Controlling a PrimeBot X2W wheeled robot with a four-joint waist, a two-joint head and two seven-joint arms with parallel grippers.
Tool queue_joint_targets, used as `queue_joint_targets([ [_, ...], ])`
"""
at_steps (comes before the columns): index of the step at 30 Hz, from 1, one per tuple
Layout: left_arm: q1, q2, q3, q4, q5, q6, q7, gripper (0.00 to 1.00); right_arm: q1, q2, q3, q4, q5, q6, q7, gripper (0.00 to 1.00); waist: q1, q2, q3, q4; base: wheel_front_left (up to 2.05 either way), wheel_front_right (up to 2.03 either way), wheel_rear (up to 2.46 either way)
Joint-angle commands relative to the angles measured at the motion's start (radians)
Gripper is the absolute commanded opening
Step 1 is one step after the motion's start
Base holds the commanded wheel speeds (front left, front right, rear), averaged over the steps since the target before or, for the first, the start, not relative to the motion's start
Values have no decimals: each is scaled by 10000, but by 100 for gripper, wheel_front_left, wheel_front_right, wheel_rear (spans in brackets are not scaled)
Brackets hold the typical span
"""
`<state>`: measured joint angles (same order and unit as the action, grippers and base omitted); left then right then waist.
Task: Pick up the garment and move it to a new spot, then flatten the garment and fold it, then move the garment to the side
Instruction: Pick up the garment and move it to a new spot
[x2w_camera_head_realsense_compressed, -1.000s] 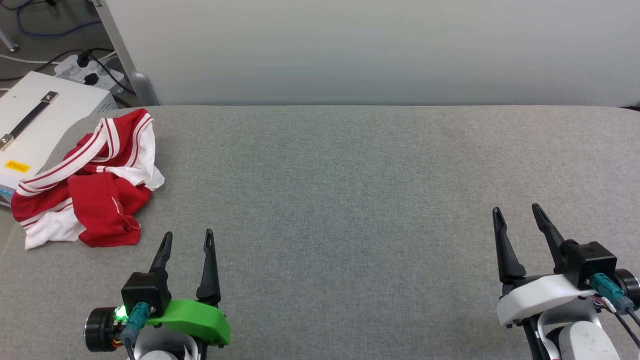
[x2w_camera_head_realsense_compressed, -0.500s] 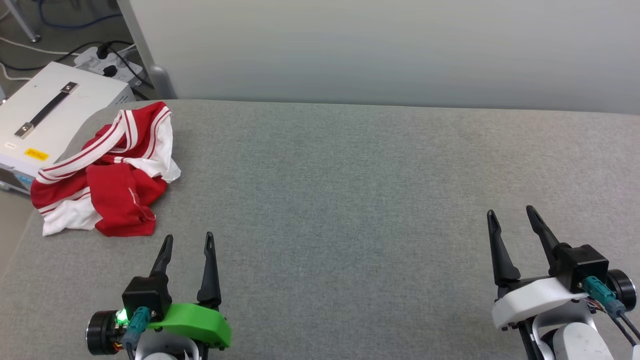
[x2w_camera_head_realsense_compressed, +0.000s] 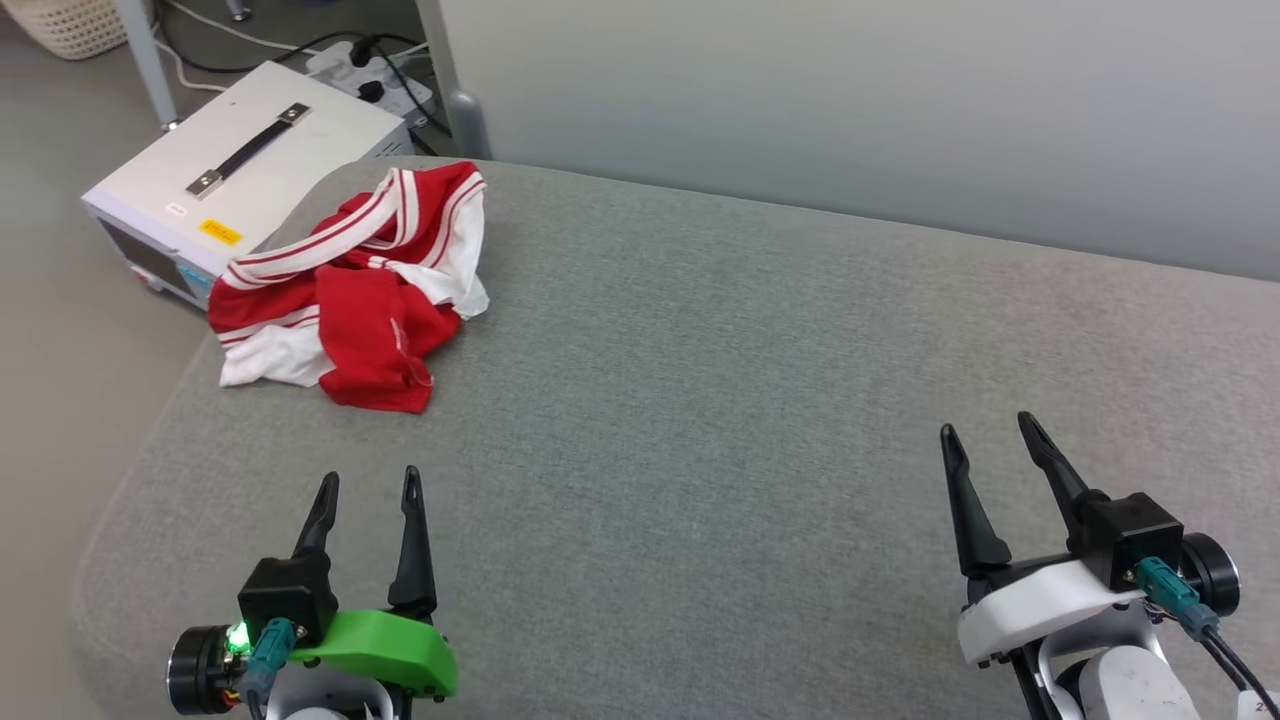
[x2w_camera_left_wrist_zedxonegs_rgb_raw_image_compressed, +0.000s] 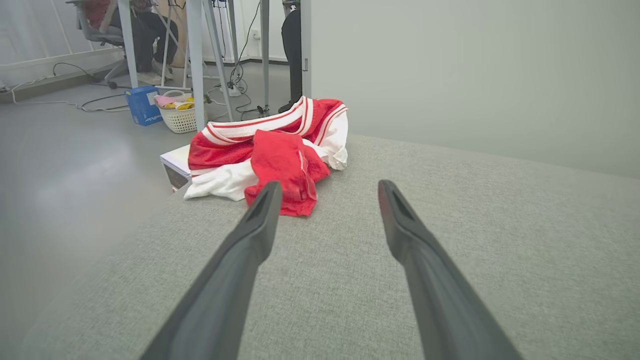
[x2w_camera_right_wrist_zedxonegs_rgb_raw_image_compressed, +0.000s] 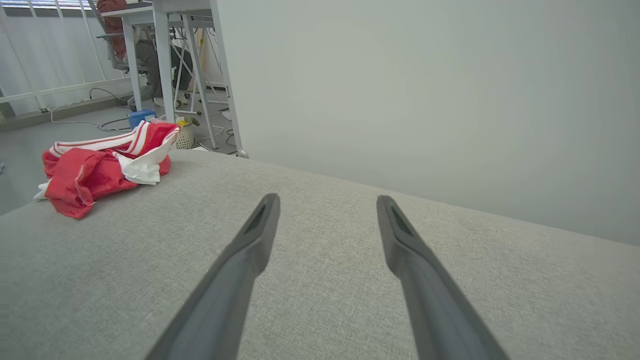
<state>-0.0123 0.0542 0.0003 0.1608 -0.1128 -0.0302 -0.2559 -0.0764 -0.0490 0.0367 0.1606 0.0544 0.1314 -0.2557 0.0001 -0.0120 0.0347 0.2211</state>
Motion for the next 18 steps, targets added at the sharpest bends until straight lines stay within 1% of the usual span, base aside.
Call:
queue_joint_targets([
  [1, 109, -40, 11, 7, 6, 17, -59, 100, -161, -12, 42, -9, -42, -7, -61, 100, -1, 120, -37, 596, 0, 0, 0],
  [4, 129, -40, -37, 2, 204, -30, -59, 100, -151, -12, 131, -24, -61, -7, -61, 100, -1, 120, -36, 923, 0, 0, 0],
  [10, 114, -40, -128, -40, 162, -38, -59, 100, -161, -12, 121, -33, -70, -7, -61, 100, -1, 120, -20, 1440, 0, 0, 0],
  [18, 158, -40, -168, -136, 181, -7, -59, 100, -188, -12, 145, -94, -40, -7, -61, 100, -1, 120, -1, 1856, 0, 0, 0],
])
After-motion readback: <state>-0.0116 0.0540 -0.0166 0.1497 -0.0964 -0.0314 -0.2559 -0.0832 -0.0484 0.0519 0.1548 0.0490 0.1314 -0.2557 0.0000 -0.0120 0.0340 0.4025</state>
